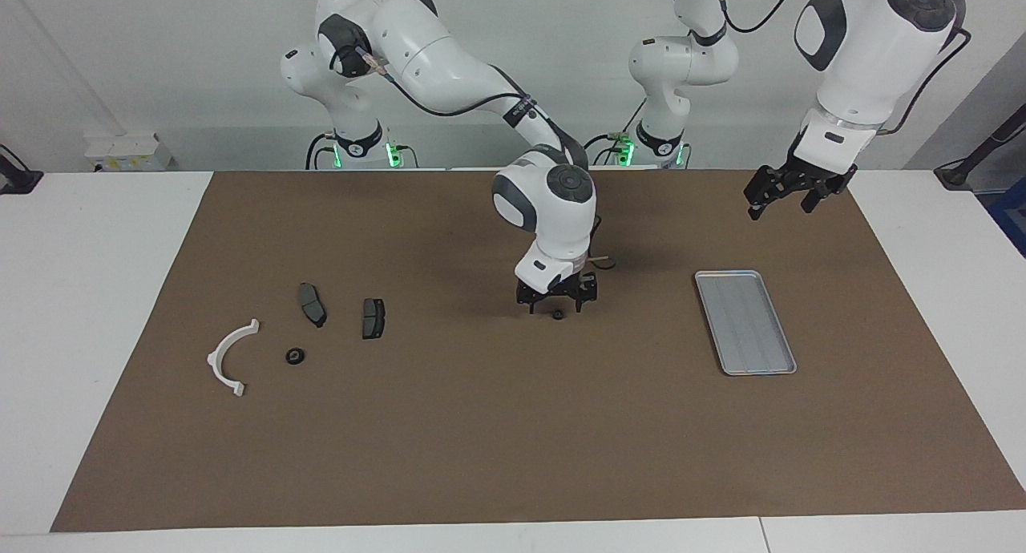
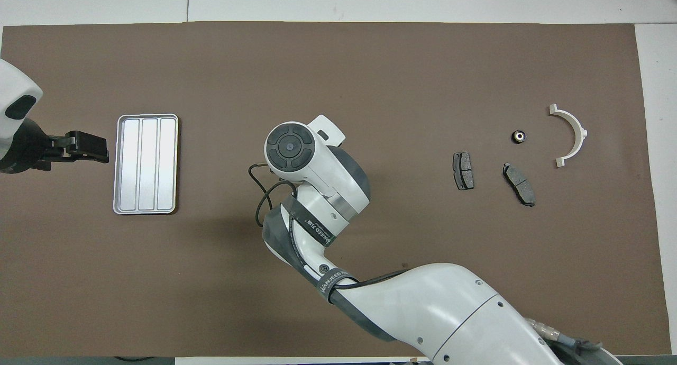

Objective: Place bearing gear from tray to pile

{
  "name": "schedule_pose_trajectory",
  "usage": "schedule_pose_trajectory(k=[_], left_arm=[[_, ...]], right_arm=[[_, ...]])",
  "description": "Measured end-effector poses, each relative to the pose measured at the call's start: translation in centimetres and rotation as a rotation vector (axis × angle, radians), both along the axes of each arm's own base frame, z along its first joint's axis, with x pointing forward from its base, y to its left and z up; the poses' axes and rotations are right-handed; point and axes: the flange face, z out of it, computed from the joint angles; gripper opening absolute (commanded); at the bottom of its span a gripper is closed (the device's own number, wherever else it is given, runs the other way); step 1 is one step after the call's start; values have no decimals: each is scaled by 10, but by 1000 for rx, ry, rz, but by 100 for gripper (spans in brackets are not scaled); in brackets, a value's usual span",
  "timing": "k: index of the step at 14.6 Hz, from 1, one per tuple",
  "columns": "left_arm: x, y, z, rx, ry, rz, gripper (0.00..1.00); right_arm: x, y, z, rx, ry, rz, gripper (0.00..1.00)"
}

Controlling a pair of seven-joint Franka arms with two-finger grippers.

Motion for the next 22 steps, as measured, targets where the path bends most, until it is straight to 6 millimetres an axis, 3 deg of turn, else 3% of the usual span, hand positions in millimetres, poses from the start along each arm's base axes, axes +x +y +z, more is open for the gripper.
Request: schedule_pose_trajectory(k=[5,7,10,12,18,22], left_arm=[[0,0,0,0,0,0,100],[0,1,0,0,0,1,100],[0,2,0,0,0,2,100],[0,0,0,0,0,-2,100],[0,-1,0,-21,1,-39,100],[0,-4,0,-23,1,-47,100]], right_arm=[[-2,2,-7,-1,3,0,95],[-5,4,-12,7,0,2,85],[-7,4,-18,8,3,4,38],[-8,4,-19,7,4,4,0],[2,-12,-14,-28,30,-20,0],[50,-76,46,-56,48,0,0]])
